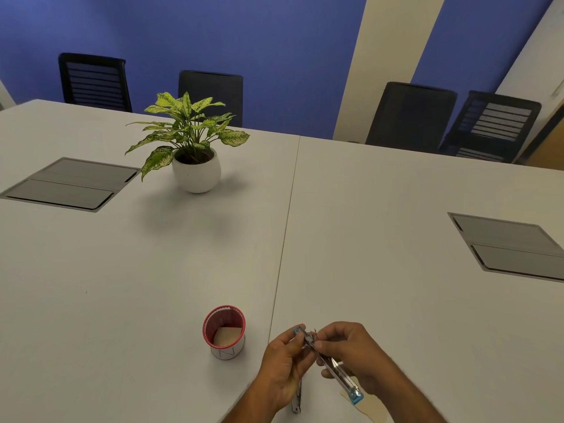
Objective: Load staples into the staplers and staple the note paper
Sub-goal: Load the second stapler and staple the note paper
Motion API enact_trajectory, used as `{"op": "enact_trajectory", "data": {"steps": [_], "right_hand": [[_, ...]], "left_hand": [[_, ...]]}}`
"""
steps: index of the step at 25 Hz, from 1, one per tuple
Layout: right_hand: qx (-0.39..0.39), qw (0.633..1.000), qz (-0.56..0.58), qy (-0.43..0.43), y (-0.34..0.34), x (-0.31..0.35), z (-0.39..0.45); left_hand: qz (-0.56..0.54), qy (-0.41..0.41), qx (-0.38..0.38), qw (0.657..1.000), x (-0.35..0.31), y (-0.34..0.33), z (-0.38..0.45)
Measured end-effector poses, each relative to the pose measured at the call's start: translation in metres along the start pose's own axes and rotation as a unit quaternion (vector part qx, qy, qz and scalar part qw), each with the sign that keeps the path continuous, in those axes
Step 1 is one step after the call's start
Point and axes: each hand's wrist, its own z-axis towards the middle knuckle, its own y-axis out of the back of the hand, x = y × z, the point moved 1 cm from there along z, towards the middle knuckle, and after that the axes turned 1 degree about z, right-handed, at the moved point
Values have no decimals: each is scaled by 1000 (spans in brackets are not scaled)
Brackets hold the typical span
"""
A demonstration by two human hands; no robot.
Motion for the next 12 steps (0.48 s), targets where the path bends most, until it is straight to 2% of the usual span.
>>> {"op": "enact_trajectory", "data": {"steps": [5,12], "right_hand": [[-11,1000,-3,-17,-2,-5,0],[-9,1000,-17,-5,-4,-8,-4]], "left_hand": [[46,13,-14,999,2,0,-2],[129,9,16,991,-2,-4,-6]]}}
